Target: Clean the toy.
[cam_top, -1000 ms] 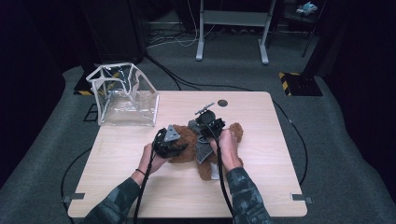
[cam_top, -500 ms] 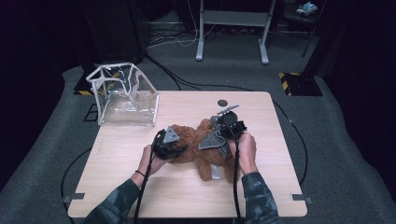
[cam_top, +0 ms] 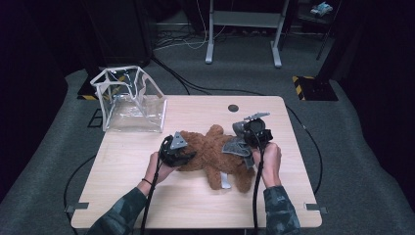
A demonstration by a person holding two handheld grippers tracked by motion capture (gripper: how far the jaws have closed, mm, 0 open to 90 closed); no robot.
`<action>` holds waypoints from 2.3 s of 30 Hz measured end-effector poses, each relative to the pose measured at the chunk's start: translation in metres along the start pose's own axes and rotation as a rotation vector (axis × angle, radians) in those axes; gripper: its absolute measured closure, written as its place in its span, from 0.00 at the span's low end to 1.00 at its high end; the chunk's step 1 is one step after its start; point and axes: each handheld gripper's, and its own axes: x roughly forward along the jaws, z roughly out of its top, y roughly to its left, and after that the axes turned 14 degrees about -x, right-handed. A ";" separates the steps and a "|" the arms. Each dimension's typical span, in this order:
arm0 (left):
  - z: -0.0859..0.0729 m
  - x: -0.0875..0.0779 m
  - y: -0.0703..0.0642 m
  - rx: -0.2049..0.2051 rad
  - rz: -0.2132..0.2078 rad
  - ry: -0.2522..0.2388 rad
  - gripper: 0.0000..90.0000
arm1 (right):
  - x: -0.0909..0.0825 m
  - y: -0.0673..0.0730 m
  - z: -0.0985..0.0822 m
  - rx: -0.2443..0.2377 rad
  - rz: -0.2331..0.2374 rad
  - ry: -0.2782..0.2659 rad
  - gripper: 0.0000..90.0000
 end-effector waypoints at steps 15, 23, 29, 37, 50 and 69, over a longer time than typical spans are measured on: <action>0.001 -0.002 -0.001 -0.003 0.005 0.006 0.61 | 0.035 0.098 0.061 -0.225 0.158 0.007 0.92; 0.000 -0.001 0.001 -0.010 -0.014 0.002 0.61 | 0.037 0.080 0.044 -0.229 0.082 0.028 0.92; -0.001 -0.001 0.001 -0.009 -0.017 0.002 0.61 | 0.028 0.052 0.025 -0.131 0.051 0.015 0.92; -0.001 -0.001 0.001 -0.008 -0.015 0.002 0.61 | 0.020 0.021 -0.001 -0.041 0.027 0.043 0.92; 0.000 0.000 0.000 -0.018 -0.005 -0.008 0.61 | -0.006 0.008 -0.010 0.026 0.033 -0.049 0.92; 0.002 -0.001 0.002 -0.027 -0.012 0.013 0.60 | 0.027 0.107 0.032 -0.226 0.140 -0.040 0.92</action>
